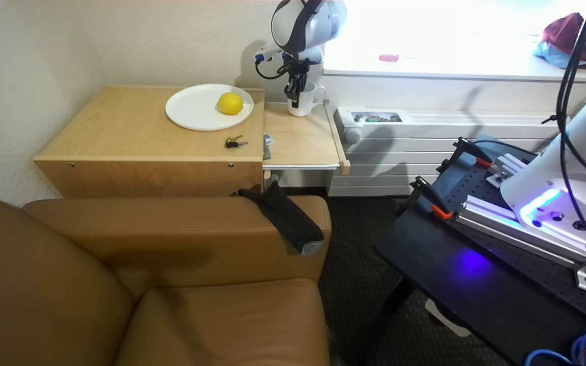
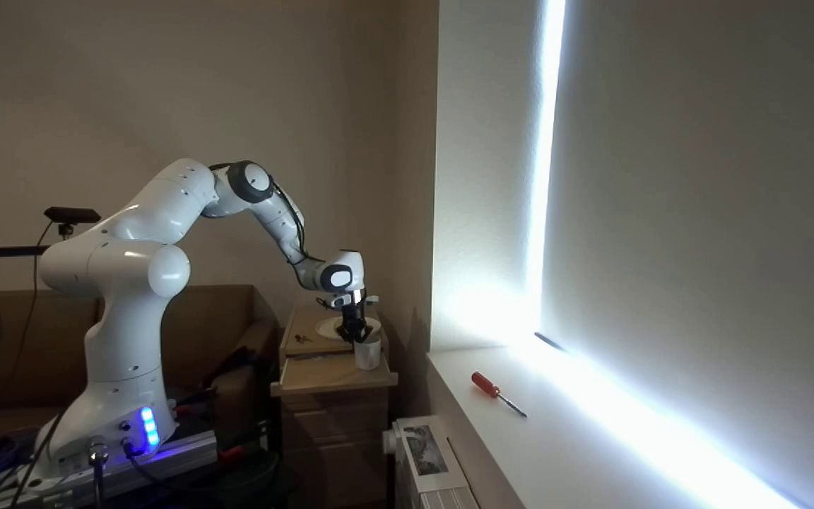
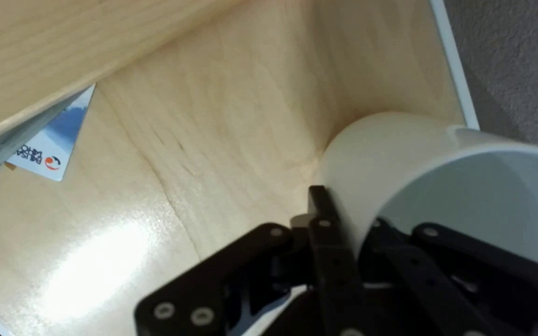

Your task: Put the white mug on the nightstand shelf, place the mug on the top of the night stand

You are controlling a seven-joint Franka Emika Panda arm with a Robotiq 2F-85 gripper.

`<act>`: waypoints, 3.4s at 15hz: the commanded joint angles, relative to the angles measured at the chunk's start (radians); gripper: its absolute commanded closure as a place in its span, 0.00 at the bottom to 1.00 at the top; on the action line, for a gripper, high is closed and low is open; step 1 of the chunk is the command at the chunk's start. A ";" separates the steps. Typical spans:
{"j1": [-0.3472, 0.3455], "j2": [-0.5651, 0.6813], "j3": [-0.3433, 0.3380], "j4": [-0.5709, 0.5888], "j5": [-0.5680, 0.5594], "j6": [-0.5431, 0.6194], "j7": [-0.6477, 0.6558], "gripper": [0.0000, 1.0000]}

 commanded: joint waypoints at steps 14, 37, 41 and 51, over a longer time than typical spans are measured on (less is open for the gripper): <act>0.027 -0.493 0.170 -0.154 -0.664 -0.022 -0.053 0.99; 0.001 -0.149 0.508 0.197 -0.556 -0.181 -0.198 0.99; 0.027 -0.122 0.493 0.207 -0.557 -0.157 -0.183 0.99; 0.045 0.004 0.477 0.321 -0.541 -0.166 -0.152 0.99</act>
